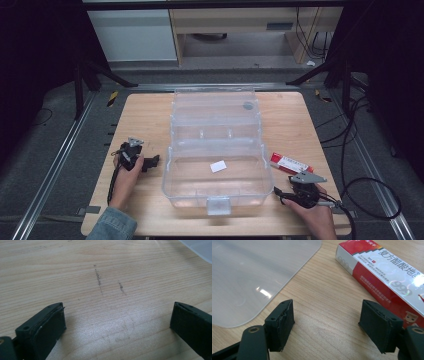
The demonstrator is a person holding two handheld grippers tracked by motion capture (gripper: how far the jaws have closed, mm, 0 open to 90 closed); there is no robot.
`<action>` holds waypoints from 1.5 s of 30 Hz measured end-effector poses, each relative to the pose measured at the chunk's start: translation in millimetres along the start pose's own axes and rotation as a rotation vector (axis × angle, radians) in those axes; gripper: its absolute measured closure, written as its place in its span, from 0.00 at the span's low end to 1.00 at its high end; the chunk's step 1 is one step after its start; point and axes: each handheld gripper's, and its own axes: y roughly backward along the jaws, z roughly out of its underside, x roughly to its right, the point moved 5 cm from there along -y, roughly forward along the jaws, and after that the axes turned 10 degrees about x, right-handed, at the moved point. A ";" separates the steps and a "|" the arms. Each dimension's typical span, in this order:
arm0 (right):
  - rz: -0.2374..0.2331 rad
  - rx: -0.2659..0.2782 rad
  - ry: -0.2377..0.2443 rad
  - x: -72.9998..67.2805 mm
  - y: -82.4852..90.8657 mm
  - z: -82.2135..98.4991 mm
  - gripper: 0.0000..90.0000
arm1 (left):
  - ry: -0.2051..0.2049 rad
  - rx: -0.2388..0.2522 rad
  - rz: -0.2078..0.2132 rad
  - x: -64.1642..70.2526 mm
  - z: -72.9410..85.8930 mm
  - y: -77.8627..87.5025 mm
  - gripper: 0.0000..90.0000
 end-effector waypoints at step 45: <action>0.076 -0.154 -0.062 70.5 -9.4 -16.7 0.39 | -0.027 0.001 0.037 7.5 0.7 1.1 0.00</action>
